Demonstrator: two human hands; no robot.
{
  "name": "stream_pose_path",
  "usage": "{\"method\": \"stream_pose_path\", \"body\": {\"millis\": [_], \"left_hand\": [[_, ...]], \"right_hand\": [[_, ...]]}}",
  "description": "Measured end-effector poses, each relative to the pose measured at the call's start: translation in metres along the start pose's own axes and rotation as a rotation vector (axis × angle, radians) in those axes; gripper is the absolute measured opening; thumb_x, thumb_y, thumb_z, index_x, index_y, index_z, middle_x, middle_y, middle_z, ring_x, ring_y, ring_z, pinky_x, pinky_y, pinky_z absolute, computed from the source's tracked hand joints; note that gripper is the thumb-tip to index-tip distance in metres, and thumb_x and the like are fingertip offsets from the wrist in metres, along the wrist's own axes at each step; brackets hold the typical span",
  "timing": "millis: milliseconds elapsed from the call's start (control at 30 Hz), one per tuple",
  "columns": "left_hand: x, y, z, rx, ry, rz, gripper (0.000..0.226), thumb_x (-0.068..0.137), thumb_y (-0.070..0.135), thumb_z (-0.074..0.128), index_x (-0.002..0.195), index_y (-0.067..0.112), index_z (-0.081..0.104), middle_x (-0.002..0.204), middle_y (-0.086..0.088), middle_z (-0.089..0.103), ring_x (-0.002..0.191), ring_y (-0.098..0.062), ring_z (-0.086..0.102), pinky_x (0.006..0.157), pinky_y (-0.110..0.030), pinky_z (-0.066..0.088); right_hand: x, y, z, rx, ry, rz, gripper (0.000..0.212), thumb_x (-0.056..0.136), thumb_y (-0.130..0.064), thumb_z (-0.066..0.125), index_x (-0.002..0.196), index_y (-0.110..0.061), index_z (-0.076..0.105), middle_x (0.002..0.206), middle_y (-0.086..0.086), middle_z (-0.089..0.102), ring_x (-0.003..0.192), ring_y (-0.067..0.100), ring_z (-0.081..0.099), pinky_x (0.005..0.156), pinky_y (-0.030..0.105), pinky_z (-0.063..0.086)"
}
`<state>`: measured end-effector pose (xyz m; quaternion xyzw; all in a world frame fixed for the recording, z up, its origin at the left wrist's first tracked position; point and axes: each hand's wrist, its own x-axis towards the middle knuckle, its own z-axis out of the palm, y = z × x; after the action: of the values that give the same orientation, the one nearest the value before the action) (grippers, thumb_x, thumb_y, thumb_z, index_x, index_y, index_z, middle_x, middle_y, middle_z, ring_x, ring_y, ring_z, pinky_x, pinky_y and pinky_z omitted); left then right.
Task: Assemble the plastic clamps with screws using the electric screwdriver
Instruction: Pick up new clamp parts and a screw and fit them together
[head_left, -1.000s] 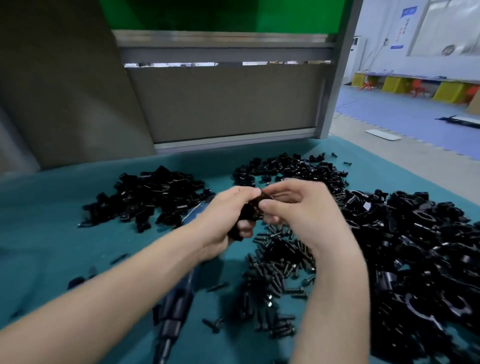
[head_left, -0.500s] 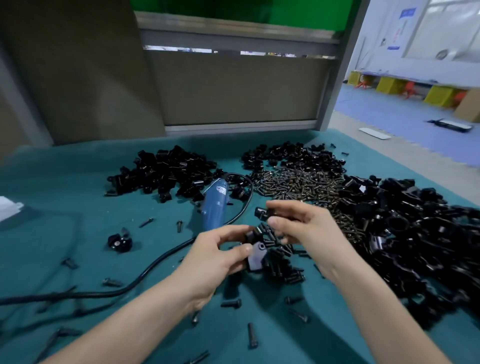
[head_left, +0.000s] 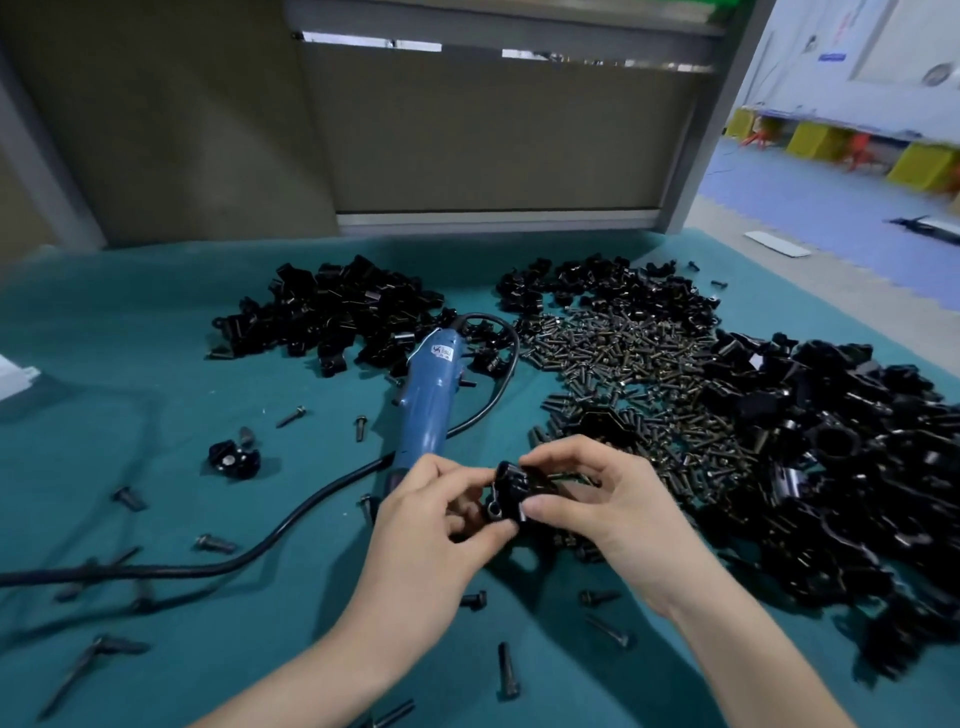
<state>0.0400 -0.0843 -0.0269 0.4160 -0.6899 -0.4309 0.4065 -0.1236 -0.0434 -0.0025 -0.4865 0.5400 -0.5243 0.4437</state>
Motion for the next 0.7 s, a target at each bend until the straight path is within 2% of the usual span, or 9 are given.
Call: {"method": "stream_pose_path", "body": {"millis": [67, 100, 200, 400, 467, 533, 633, 700], "left_hand": [[-0.0008, -0.0013, -0.0007, -0.016, -0.002, -0.013, 0.035, 0.067, 0.010, 0.086, 0.099, 0.020, 0.074, 0.085, 0.014, 0.056, 0.068, -0.005, 0.056, 0.067, -0.018, 0.051], [-0.0016, -0.0010, -0.0012, -0.020, -0.001, -0.010, 0.033, 0.067, 0.011, 0.086, 0.097, 0.019, 0.074, 0.085, 0.014, 0.059, 0.066, -0.004, 0.055, 0.065, -0.016, 0.050], [-0.0033, 0.0022, -0.0029, -0.042, -0.011, -0.010, 0.031, 0.067, 0.010, 0.085, 0.092, 0.025, 0.074, 0.087, 0.015, 0.064, 0.066, -0.006, 0.059, 0.065, -0.013, 0.051], [-0.0026, 0.0032, -0.0056, -0.091, -0.066, -0.016, 0.041, 0.070, 0.010, 0.084, 0.087, 0.045, 0.071, 0.090, 0.015, 0.067, 0.082, -0.007, 0.066, 0.073, -0.015, 0.053], [-0.0024, 0.0037, -0.0061, -0.097, -0.071, -0.019, 0.034, 0.069, 0.019, 0.084, 0.086, 0.046, 0.071, 0.088, 0.015, 0.067, 0.081, -0.006, 0.066, 0.073, -0.018, 0.054], [-0.0024, 0.0047, -0.0063, -0.104, -0.075, -0.029, 0.026, 0.066, 0.031, 0.082, 0.086, 0.045, 0.072, 0.086, 0.014, 0.066, 0.080, -0.008, 0.066, 0.075, -0.026, 0.057], [-0.0022, 0.0046, -0.0060, -0.076, -0.077, -0.031, 0.030, 0.068, 0.023, 0.085, 0.086, 0.044, 0.073, 0.085, 0.013, 0.065, 0.079, -0.012, 0.066, 0.078, -0.038, 0.057], [-0.0020, 0.0040, -0.0060, -0.075, -0.074, -0.028, 0.035, 0.068, 0.019, 0.085, 0.085, 0.048, 0.073, 0.086, 0.013, 0.066, 0.079, -0.011, 0.067, 0.078, -0.035, 0.057]], "right_hand": [[-0.0004, -0.0006, -0.0022, -0.086, -0.005, -0.035, 0.032, 0.072, 0.007, 0.077, 0.090, -0.019, 0.072, 0.090, -0.005, 0.075, 0.083, 0.009, 0.071, 0.073, 0.017, 0.052], [-0.0005, -0.0006, -0.0030, -0.133, 0.000, -0.057, 0.032, 0.072, 0.005, 0.079, 0.090, -0.021, 0.072, 0.090, -0.007, 0.074, 0.084, 0.007, 0.070, 0.075, 0.016, 0.051], [-0.0009, -0.0012, -0.0034, -0.192, -0.006, -0.100, 0.033, 0.070, 0.002, 0.081, 0.091, -0.022, 0.073, 0.091, -0.008, 0.073, 0.088, 0.006, 0.067, 0.080, 0.016, 0.051], [-0.0003, -0.0010, -0.0044, -0.178, -0.095, -0.124, 0.037, 0.071, 0.002, 0.080, 0.090, -0.029, 0.073, 0.093, -0.007, 0.073, 0.089, 0.006, 0.067, 0.080, 0.018, 0.050], [-0.0003, 0.0003, -0.0036, -0.167, -0.097, -0.132, 0.038, 0.071, 0.001, 0.081, 0.092, -0.030, 0.073, 0.093, -0.007, 0.073, 0.091, 0.007, 0.067, 0.082, 0.020, 0.051], [-0.0003, 0.0008, -0.0025, -0.133, -0.087, -0.136, 0.034, 0.067, -0.007, 0.081, 0.092, -0.029, 0.073, 0.093, -0.007, 0.073, 0.092, 0.007, 0.067, 0.084, 0.022, 0.051], [-0.0004, 0.0020, -0.0012, -0.099, -0.088, -0.133, 0.032, 0.064, -0.012, 0.079, 0.092, -0.027, 0.073, 0.091, -0.006, 0.072, 0.091, 0.009, 0.067, 0.083, 0.024, 0.053], [-0.0011, 0.0025, 0.0003, -0.116, -0.114, -0.138, 0.032, 0.065, -0.010, 0.078, 0.091, -0.028, 0.072, 0.092, -0.006, 0.072, 0.091, 0.009, 0.066, 0.083, 0.025, 0.054]]}}
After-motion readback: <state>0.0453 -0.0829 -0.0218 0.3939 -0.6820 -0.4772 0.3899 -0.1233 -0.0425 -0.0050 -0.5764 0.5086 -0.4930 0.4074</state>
